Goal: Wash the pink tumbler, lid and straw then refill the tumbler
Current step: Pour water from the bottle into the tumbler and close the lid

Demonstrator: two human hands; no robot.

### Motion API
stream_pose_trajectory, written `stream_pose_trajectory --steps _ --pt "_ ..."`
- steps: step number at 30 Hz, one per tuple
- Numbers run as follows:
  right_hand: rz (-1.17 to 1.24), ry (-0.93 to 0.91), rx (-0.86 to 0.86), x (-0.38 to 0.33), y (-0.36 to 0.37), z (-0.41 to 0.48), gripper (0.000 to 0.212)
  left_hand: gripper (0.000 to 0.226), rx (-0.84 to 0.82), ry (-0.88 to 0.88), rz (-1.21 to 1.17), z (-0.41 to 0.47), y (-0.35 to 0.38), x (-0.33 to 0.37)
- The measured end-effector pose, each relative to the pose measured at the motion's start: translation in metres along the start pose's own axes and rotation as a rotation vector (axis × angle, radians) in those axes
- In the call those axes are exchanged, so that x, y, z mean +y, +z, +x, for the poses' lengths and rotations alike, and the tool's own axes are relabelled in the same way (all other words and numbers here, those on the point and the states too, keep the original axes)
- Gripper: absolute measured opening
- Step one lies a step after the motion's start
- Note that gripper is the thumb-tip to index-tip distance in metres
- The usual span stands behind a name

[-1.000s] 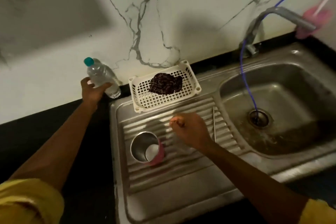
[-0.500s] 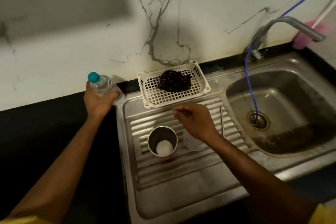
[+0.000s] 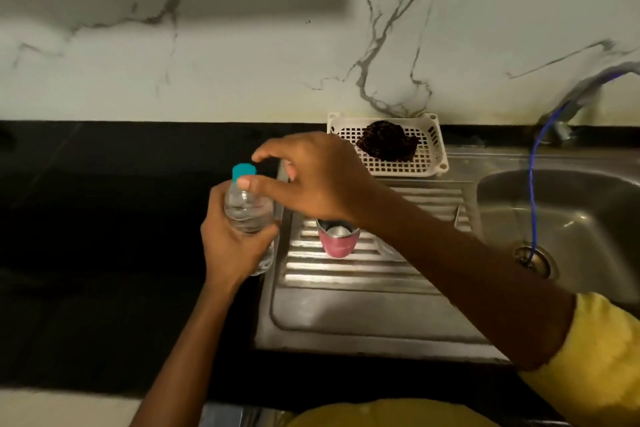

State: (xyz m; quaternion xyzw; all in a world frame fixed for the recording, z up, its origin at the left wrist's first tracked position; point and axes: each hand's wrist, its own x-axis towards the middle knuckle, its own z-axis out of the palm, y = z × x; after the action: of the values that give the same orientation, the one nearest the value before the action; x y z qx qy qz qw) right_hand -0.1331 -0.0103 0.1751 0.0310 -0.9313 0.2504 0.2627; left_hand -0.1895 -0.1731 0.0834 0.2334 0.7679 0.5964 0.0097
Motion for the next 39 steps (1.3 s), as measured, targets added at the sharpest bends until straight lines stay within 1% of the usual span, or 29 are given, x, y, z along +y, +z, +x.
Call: stream_pose_trajectory --steps 2,4,9,12,13,17,21,23,25,26,29,32,36,39 --pt "-0.054 -0.052 -0.068 -0.009 0.005 -0.002 0.042 0.064 -0.022 0.050 -0.025 -0.015 0.001 0.011" --pt "-0.090 -0.056 -0.139 -0.018 0.006 -0.004 0.044 0.061 -0.040 0.087 -0.027 -0.025 0.001 0.019" --pt "-0.098 -0.080 -0.303 -0.026 -0.008 -0.003 0.038 0.060 -0.041 0.063 -0.046 -0.036 0.002 0.029" --pt "0.033 -0.181 -0.369 -0.025 -0.023 -0.008 0.027 0.060 -0.116 0.066 -0.112 -0.037 0.003 0.032" --pt "0.051 -0.212 -0.396 -0.025 -0.029 -0.010 0.026 0.062 -0.143 0.070 -0.135 -0.037 0.004 0.034" --pt "0.004 -0.245 -0.533 -0.023 -0.051 -0.015 0.037 0.070 -0.222 0.075 -0.161 -0.039 0.007 0.035" --pt "0.052 -0.231 -0.595 -0.023 -0.069 -0.025 0.039 0.074 -0.273 0.082 -0.128 -0.041 0.008 0.035" --pt "0.092 -0.172 -0.552 -0.023 -0.071 -0.031 0.041 0.077 -0.297 0.082 -0.120 -0.042 0.009 0.036" --pt "0.040 -0.125 -0.436 -0.021 -0.069 -0.032 0.043 0.076 -0.313 0.085 -0.097 -0.043 0.009 0.037" --pt "0.006 -0.120 -0.409 -0.019 -0.068 -0.031 0.041 0.073 -0.321 0.086 -0.086 -0.043 0.009 0.038" --pt "0.024 -0.165 -0.447 -0.015 -0.067 -0.030 0.025 0.066 -0.347 0.067 -0.053 -0.045 0.008 0.041" --pt "0.046 -0.147 -0.428 -0.011 -0.066 -0.033 0.021 0.066 -0.362 0.060 -0.043 -0.045 0.007 0.037" --pt "0.167 0.012 -0.309 -0.004 -0.074 -0.043 0.026 0.074 -0.367 0.033 -0.016 -0.045 0.005 0.028" --pt "0.222 0.156 -0.204 0.014 -0.075 -0.066 0.031 0.074 -0.399 -0.035 0.028 -0.041 0.002 0.019"
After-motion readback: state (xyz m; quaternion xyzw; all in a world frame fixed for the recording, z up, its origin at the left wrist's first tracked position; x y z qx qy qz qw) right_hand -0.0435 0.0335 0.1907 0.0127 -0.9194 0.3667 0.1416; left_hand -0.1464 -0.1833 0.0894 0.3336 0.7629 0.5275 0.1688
